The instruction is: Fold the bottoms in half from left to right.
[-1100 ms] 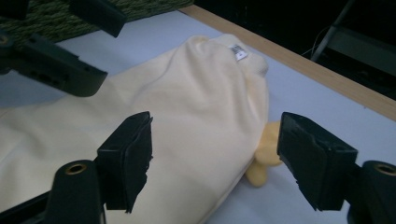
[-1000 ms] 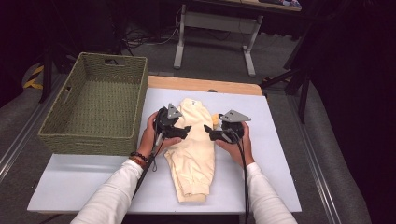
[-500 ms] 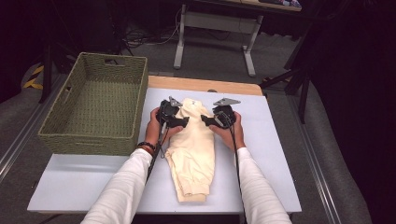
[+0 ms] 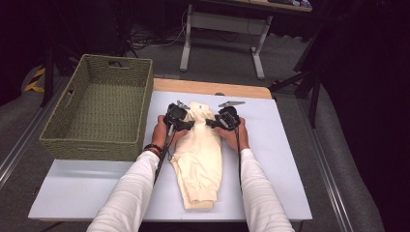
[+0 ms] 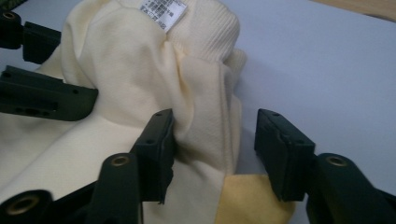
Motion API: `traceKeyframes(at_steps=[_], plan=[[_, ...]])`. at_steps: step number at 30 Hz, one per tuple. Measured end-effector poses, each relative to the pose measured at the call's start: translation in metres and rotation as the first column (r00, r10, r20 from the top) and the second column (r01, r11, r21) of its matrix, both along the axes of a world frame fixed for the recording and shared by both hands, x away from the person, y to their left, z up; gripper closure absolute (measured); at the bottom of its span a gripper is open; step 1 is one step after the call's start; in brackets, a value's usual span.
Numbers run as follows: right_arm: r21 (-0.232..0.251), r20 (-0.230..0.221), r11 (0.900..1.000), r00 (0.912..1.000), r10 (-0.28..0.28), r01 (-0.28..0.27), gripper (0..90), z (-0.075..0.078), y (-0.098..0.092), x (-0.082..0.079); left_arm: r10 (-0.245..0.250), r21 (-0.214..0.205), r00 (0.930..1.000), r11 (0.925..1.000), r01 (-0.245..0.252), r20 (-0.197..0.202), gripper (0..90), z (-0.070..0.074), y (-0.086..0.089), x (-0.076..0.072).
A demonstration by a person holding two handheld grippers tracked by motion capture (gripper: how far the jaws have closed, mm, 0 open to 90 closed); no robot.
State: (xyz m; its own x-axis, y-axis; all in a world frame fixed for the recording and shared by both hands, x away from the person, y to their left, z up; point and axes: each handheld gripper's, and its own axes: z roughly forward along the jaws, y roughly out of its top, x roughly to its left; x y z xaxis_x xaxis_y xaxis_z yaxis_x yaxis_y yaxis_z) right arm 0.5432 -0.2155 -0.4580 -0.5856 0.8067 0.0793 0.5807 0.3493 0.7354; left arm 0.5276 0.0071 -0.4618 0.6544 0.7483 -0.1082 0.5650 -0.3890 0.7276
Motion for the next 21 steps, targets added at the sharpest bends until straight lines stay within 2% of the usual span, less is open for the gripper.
traceKeyframes(at_steps=[2, 6, 12, 18, 21], plan=[[0.012, -0.016, 0.9997, 0.9996, 0.023, -0.022, 62.9, 0.001, 0.001, 0.0, -0.024, 0.001, 0.9997, 0.9997, 0.024, -0.001, 70.9, 0.001, -0.001, 0.0], [0.028, -0.044, 0.9988, 0.9981, 0.042, -0.041, 75.0, 0.002, 0.002, 0.0, -0.032, 0.014, 0.9995, 0.9994, 0.032, -0.001, 77.3, 0.002, -0.003, -0.001], [-0.022, -0.014, 0.9991, 0.9993, 0.036, -0.036, 81.4, 0.007, 0.005, -0.003, -0.034, 0.047, 0.9991, 0.9984, 0.033, 0.026, 79.1, 0.004, -0.005, -0.001], [-0.017, 0.014, 0.9998, 0.9998, 0.013, -0.013, 82.4, 0.011, 0.002, -0.004, -0.019, 0.038, 0.998, 0.9991, 0.016, 0.061, 79.6, 0.01, -0.007, -0.001], [-0.009, 0.041, 1.0, 0.9991, 0.002, -0.002, 82.5, 0.015, 0.001, -0.005, -0.014, 0.047, 0.9963, 0.9989, 0.01, 0.085, 79.7, 0.014, -0.01, -0.001]])
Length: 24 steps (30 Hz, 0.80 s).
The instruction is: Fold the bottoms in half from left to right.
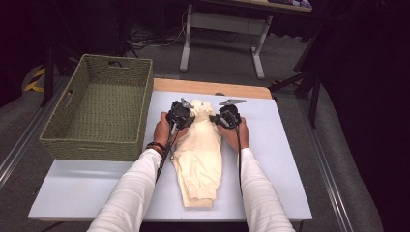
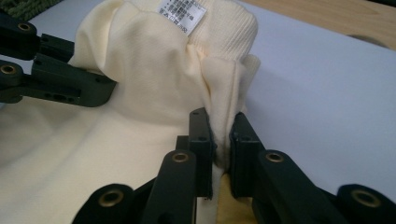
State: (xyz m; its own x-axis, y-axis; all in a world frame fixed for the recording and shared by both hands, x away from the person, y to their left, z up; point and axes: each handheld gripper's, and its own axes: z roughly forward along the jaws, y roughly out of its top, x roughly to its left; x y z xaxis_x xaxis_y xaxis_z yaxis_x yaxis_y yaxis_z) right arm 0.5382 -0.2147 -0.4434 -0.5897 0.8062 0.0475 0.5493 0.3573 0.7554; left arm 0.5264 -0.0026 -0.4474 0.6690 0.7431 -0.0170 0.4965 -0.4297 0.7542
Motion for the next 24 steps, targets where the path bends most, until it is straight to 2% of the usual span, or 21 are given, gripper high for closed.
traceKeyframes(at_steps=[5, 11, 14, 18, 24], plan=[[0.008, 0.048, 0.9999, 0.9988, -0.015, 0.015, 82.5, 0.006, -0.001, -0.002, 0.012, -0.001, 0.9993, 0.9999, -0.012, 0.036, 79.6, 0.008, -0.001, 0.001], [0.016, 0.114, 0.9993, 0.9929, -0.034, 0.032, 82.5, 0.015, 0.0, -0.005, 0.023, 0.0, 0.9966, 0.9997, -0.023, 0.078, 79.6, 0.017, -0.002, 0.001], [0.018, 0.155, 0.9991, 0.9872, -0.04, 0.038, 82.5, 0.019, 0.001, -0.008, 0.034, -0.005, 0.9934, 0.9994, -0.033, 0.11, 79.6, 0.023, -0.001, -0.001], [0.024, 0.205, 0.9987, 0.9777, -0.048, 0.044, 82.5, 0.026, 0.002, -0.011, 0.037, -0.018, 0.9907, 0.9992, -0.035, 0.131, 79.5, 0.029, -0.001, -0.002], [0.037, 0.24, 0.9982, 0.9692, -0.054, 0.046, 82.4, 0.033, 0.001, -0.014, 0.035, -0.043, 0.9865, 0.9987, -0.029, 0.16, 79.3, 0.035, 0.002, -0.002]])
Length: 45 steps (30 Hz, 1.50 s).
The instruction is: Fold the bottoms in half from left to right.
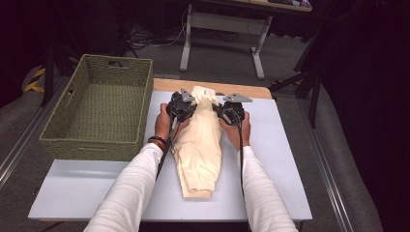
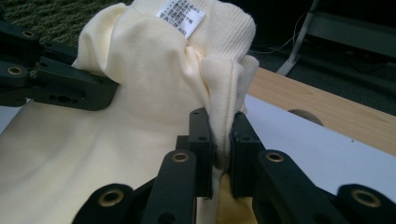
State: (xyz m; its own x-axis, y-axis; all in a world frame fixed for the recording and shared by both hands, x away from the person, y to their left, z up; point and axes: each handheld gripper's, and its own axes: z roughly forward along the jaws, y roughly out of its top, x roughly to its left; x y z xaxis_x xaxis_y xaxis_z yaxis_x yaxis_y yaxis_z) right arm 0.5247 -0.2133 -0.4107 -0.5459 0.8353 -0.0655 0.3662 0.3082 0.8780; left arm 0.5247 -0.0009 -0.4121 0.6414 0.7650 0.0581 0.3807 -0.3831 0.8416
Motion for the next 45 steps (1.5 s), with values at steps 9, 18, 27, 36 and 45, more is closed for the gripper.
traceKeyframes(at_steps=[9, 18, 27, 36, 45], plan=[[0.038, 0.024, 0.9993, 0.9997, -0.007, 0.006, 82.3, 0.003, -0.005, -0.004, -0.012, -0.013, 0.9996, 0.9998, 0.012, 0.024, 78.5, 0.006, -0.002, -0.006], [0.067, 0.049, 0.9977, 0.9988, 0.006, -0.01, 81.9, 0.003, -0.01, -0.013, -0.036, -0.028, 0.9985, 0.9989, 0.038, 0.041, 78.0, 0.007, -0.002, -0.016], [0.064, 0.081, 0.9976, 0.9964, 0.023, -0.028, 81.7, 0.008, -0.009, -0.024, -0.049, -0.032, 0.9966, 0.9982, 0.051, 0.066, 77.2, 0.01, 0.003, -0.025], [0.065, 0.104, 0.9961, 0.9932, 0.052, -0.059, 81.6, 0.012, -0.006, -0.035, -0.049, -0.026, 0.9961, 0.9984, 0.051, 0.073, 76.6, 0.009, 0.007, -0.036], [0.106, 0.12, 0.99, 0.9895, 0.081, -0.094, 81.5, 0.014, -0.007, -0.05, -0.077, -0.043, 0.9928, 0.9957, 0.081, 0.092, 76.3, 0.009, 0.013, -0.05]])
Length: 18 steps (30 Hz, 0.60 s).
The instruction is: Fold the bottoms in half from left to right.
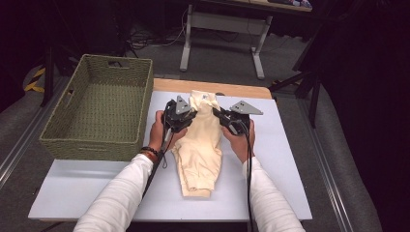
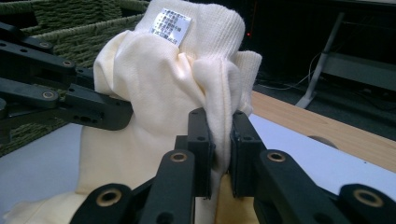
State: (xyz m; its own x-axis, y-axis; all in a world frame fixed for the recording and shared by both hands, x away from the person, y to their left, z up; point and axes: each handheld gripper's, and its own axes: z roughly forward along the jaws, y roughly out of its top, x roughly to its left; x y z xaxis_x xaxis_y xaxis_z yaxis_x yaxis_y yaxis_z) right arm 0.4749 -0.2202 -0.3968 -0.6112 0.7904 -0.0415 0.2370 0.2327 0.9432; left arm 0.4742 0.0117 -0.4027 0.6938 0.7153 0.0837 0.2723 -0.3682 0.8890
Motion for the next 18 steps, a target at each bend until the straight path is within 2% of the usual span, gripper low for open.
traceKeyframes(at_steps=[5, 10, 14, 18], plan=[[0.015, 0.014, 0.9996, 0.9997, 0.022, -0.022, 81.3, 0.001, -0.005, -0.012, -0.03, 0.009, 0.9993, 0.9995, 0.03, 0.023, 76.3, 0.002, 0.002, -0.01], [0.009, 0.032, 0.9989, 0.9984, 0.046, -0.046, 81.1, 0.003, -0.009, -0.025, -0.052, 0.008, 0.9979, 0.9986, 0.052, 0.037, 76.0, 0.003, 0.003, -0.02], [0.009, 0.041, 0.9975, 0.9967, 0.07, -0.07, 80.6, 0.003, -0.01, -0.036, -0.036, 0.035, 0.9971, 0.9988, 0.034, 0.067, 76.0, 0.002, 0.001, -0.031], [-0.007, 0.053, 0.9965, 0.9951, 0.084, -0.083, 80.4, 0.001, -0.009, -0.046, -0.033, 0.044, 0.9967, 0.9986, 0.03, 0.074, 76.2, -0.002, 0.0, -0.041]])
